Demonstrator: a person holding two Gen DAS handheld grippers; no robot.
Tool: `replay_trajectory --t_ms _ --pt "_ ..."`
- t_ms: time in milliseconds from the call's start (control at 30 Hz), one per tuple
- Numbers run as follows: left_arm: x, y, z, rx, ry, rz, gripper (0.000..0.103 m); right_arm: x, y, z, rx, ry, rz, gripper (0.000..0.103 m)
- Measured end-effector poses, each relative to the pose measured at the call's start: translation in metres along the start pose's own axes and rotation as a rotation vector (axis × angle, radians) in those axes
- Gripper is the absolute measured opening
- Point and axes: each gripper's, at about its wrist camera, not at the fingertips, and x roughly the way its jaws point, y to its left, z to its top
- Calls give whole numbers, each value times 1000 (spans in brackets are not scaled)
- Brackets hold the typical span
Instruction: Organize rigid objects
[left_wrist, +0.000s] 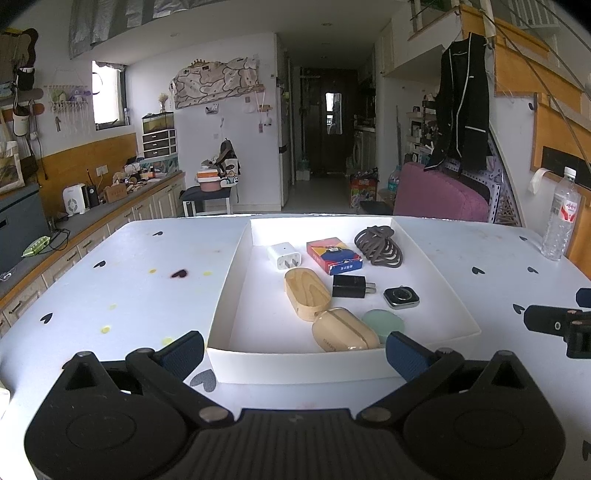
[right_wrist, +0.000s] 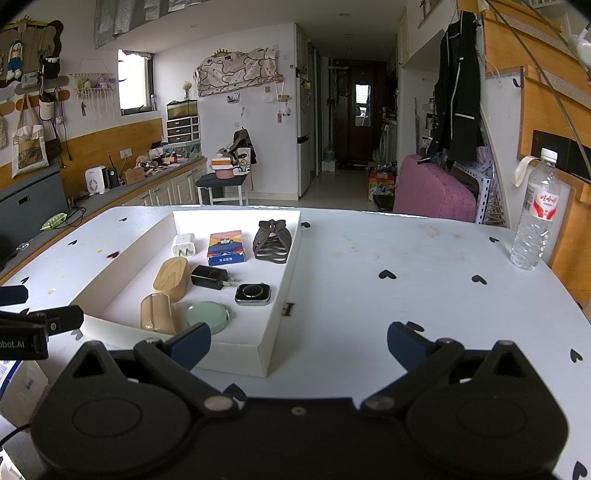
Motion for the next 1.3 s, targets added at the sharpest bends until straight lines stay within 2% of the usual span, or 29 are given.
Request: replay_trajectory --t_ms 1300 --pt "0 0 -1 0 3 1 103 -3 -2 -1 -3 1 -3 103"
